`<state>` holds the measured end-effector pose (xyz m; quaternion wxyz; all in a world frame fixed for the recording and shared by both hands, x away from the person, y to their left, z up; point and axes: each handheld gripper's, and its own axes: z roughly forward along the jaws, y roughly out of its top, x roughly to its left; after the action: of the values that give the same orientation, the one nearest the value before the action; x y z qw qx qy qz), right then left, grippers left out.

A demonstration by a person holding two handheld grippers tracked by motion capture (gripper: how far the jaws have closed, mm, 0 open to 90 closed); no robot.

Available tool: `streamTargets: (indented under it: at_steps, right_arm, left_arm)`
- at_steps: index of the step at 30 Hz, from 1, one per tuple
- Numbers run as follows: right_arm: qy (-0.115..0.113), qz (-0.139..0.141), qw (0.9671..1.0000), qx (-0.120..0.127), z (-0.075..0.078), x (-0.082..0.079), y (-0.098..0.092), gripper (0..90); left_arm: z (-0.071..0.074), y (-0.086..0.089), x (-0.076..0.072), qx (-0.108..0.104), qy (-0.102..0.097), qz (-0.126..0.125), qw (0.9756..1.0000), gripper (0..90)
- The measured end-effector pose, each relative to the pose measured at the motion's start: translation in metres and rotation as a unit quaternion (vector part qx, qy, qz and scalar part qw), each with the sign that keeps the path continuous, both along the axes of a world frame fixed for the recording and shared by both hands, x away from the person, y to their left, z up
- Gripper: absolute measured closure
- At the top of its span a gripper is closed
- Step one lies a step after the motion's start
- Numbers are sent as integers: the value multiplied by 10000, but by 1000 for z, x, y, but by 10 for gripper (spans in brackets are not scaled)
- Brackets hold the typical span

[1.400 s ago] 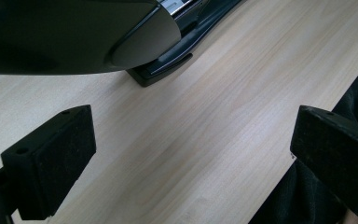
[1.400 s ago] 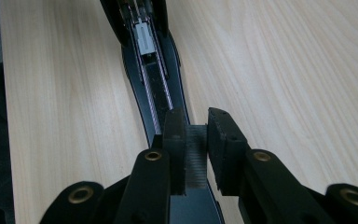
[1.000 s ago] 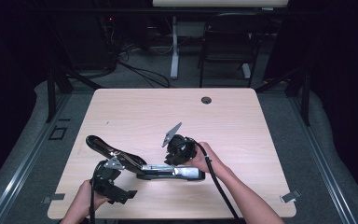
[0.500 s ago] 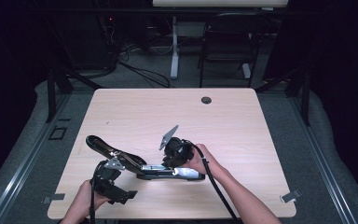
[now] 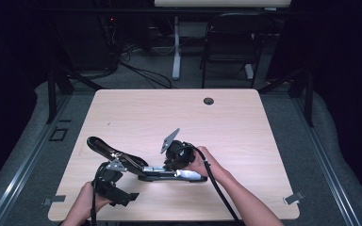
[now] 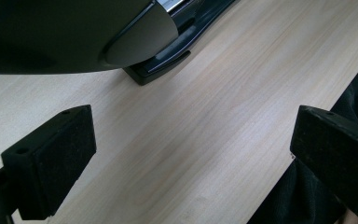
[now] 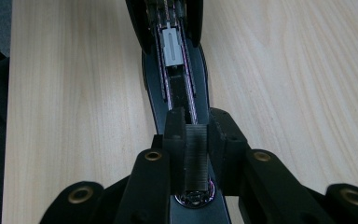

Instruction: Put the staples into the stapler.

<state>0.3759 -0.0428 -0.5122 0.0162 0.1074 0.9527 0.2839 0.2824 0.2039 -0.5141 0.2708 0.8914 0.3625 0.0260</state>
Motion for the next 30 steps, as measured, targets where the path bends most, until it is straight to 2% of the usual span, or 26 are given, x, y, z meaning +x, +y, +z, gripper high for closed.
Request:
streamTargets:
  at_steps: [16, 22, 30]
  right_arm:
    - [-91, 101, 9997, 211, -3, -2, -6, 779]
    - [-46, 126, 9995, 294, -5, -1, -9, 776]
    - [9, 148, 9997, 199, -9, -1, -10, 771]
  left_arm:
    - [0, -1, 0, 27, -5, -21, 10000, 4]
    - [-1, -1, 0, 25, 7, -12, 10000, 4]
    - [-1, -1, -1, 45, 5, -49, 10000, 5]
